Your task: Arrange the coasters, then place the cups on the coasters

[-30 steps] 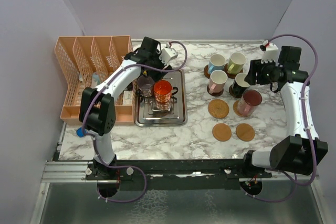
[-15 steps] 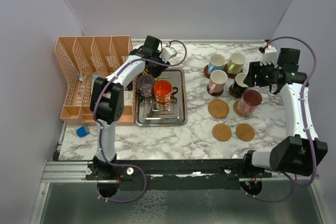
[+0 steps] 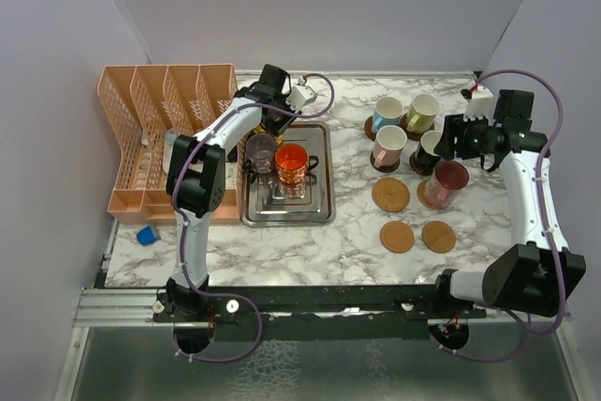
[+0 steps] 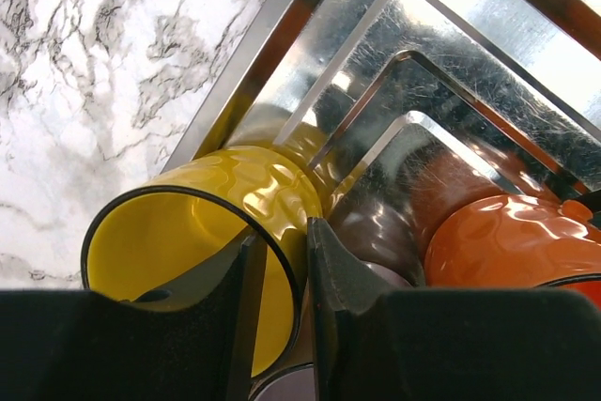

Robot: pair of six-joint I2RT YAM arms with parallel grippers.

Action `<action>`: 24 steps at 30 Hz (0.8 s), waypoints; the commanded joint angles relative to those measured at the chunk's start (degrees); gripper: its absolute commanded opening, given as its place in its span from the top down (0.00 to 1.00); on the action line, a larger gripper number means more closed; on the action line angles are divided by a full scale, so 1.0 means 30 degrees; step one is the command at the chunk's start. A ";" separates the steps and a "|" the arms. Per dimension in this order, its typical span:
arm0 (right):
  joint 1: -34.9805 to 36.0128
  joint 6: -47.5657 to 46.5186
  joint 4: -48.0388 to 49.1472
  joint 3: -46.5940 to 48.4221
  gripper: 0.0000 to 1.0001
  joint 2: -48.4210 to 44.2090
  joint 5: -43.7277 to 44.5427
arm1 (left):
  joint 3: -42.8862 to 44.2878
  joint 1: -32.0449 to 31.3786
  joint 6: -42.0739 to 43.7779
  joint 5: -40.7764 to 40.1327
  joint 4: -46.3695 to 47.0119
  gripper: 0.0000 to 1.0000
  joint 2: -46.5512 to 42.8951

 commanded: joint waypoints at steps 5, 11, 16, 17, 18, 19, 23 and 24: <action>0.0089 0.0194 0.0345 -0.0245 0.45 -0.0788 -0.0296 | 0.1568 0.0043 0.0488 0.0708 -0.0158 0.86 0.0437; 0.0092 0.0216 0.0302 -0.0246 0.45 -0.0912 -0.0245 | 0.2539 -0.0399 0.1133 0.0500 -0.0212 1.00 0.0464; 0.0103 0.0194 0.0437 -0.0260 0.45 -0.0957 -0.0083 | 0.3657 -0.1165 0.1205 0.0391 -0.0227 1.00 0.0003; 0.0099 0.0194 0.0486 -0.0309 0.45 -0.0943 -0.0055 | 0.3911 -0.1415 0.1244 0.0244 -0.0229 1.00 -0.0123; 0.0106 0.0194 0.0547 -0.0323 0.45 -0.0923 0.0001 | 0.4235 -0.1684 0.1253 0.0042 -0.0237 1.00 -0.0237; 0.0095 0.0194 0.0624 -0.0332 0.45 -0.0888 0.0018 | 0.4521 -0.1978 0.1214 -0.0174 -0.0238 1.00 -0.0354; 0.0092 0.0318 0.1029 -0.0256 0.45 -0.0738 0.0338 | 0.5169 -0.3484 0.0663 -0.1435 -0.0231 1.00 -0.1102; 0.0094 0.0400 0.1186 -0.0254 0.45 -0.0685 0.0430 | 0.5180 -0.3873 0.0283 -0.1691 -0.0233 1.00 -0.1407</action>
